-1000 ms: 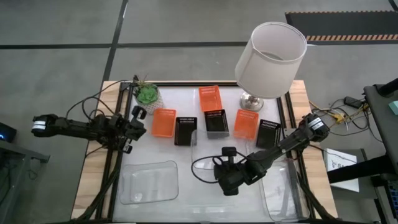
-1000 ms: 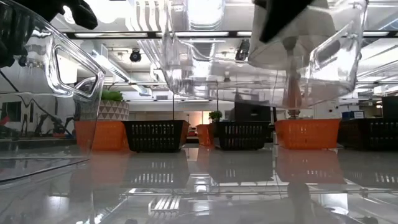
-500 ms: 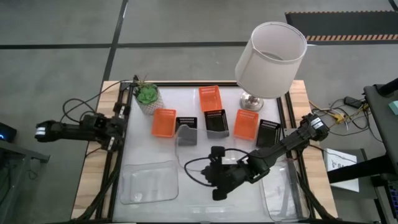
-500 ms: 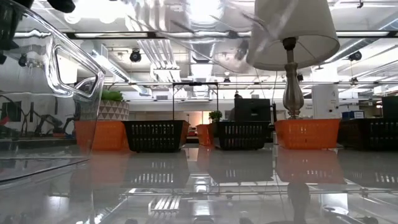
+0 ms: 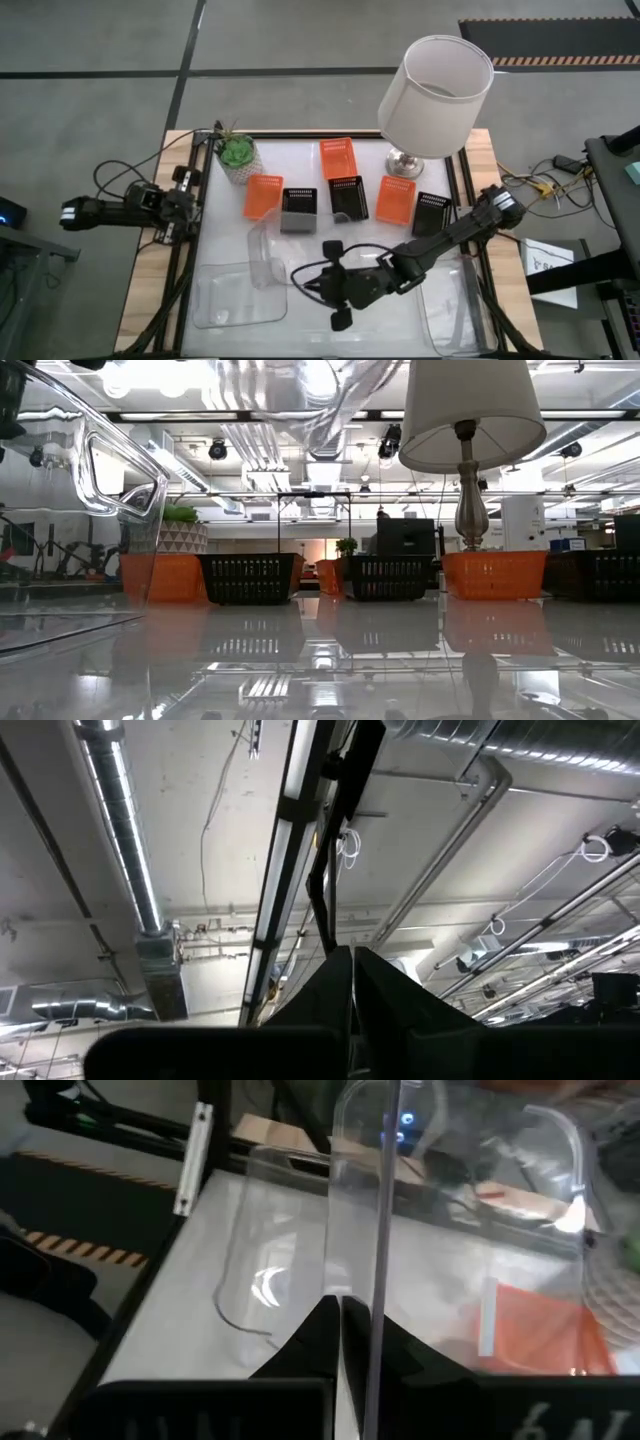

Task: Stack baskets by color
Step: Stack the middle transparent bin on the left transparent bin

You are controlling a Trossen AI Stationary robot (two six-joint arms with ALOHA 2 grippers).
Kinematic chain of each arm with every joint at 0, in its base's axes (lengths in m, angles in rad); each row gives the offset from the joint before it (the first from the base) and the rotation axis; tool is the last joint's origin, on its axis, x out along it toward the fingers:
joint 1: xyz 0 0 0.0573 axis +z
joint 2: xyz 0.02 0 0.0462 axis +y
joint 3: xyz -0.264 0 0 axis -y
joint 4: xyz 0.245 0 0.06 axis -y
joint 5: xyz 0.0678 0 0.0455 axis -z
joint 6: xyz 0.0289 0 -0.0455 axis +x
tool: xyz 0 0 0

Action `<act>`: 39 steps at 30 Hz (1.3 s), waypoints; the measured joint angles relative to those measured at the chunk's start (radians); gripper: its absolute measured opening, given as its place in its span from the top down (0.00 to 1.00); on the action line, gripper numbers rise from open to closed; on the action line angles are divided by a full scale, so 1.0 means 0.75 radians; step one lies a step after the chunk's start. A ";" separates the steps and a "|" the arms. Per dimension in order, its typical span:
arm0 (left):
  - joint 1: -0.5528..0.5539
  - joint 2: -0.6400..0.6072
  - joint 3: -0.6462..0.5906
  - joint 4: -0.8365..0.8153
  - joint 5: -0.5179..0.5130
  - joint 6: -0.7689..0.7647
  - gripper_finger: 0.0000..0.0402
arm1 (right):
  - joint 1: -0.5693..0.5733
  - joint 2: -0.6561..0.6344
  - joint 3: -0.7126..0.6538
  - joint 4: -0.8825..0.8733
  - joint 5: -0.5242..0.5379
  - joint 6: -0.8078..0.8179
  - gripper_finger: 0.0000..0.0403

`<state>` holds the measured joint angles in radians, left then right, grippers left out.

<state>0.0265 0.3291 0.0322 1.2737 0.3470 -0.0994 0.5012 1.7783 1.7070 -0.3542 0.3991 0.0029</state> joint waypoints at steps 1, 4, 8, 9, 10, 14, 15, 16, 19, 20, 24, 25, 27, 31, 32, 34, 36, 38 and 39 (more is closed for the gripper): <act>0.000 0.001 0.000 -0.001 0.000 0.001 1.00 | -0.002 0.023 0.023 0.007 -0.005 -0.009 0.98; 0.000 0.001 0.000 -0.001 0.000 0.001 1.00 | -0.007 0.089 0.094 0.027 -0.009 -0.073 0.98; 0.000 -0.009 0.000 0.001 0.000 0.000 1.00 | -0.018 0.181 0.221 0.051 -0.006 -0.151 0.98; 0.000 -0.013 0.000 -0.001 0.000 0.000 1.00 | -0.021 0.211 0.260 0.056 -0.007 -0.174 0.98; 0.000 -0.016 0.000 0.002 0.000 0.000 1.00 | -0.021 0.239 0.299 0.044 -0.006 -0.198 0.98; 0.000 -0.038 0.000 0.000 0.000 -0.103 1.00 | -0.022 0.364 0.491 -0.129 -0.009 -0.269 0.98; 0.000 -0.045 0.005 0.001 0.000 -0.152 1.00 | -0.023 0.390 0.542 -0.198 -0.007 -0.270 0.98; 0.000 -0.049 0.014 0.000 0.000 -0.210 1.00 | -0.023 0.412 0.593 -0.268 -0.003 -0.266 0.98; 0.000 -0.058 0.050 -0.072 0.031 -0.316 1.00 | -0.023 0.457 0.732 -0.496 0.027 -0.195 0.98; 0.000 -0.058 0.067 -0.126 0.036 -0.328 1.00 | -0.023 0.468 0.777 -0.578 0.038 -0.159 0.98; 0.000 -0.035 0.191 -0.466 0.035 -0.370 1.00 | -0.025 0.494 0.867 -0.802 0.068 0.007 0.98; 0.000 -0.021 0.229 -0.569 0.035 -0.369 1.00 | -0.028 0.494 0.866 -0.828 0.067 0.029 0.98; -0.001 0.018 0.315 -0.745 0.036 -0.343 1.00 | -0.030 0.494 0.864 -0.884 0.062 0.089 0.98; -0.001 0.080 0.514 -1.011 0.087 -0.304 1.00 | -0.030 0.492 0.864 -1.073 0.056 0.228 0.98; -0.001 0.098 0.569 -1.090 0.098 -0.299 1.00 | -0.030 0.491 0.864 -1.127 0.045 0.275 0.98; -0.002 0.129 0.675 -1.253 0.109 -0.258 1.00 | -0.030 0.489 0.864 -1.236 0.010 0.363 0.98; -0.002 0.163 0.744 -1.383 0.109 -0.234 1.00 | -0.030 0.491 0.863 -1.337 -0.008 0.442 0.98; -0.002 0.215 0.774 -1.405 0.109 -0.233 1.00 | -0.030 0.503 0.861 -1.422 -0.042 0.494 0.98; -0.002 0.238 0.775 -1.409 0.109 -0.233 1.00 | -0.029 0.510 0.855 -1.442 -0.048 0.512 0.98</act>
<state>0.0254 0.5077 0.6136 0.2166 0.4289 -0.2744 0.4797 2.1605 2.3480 -1.4358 0.3632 0.3867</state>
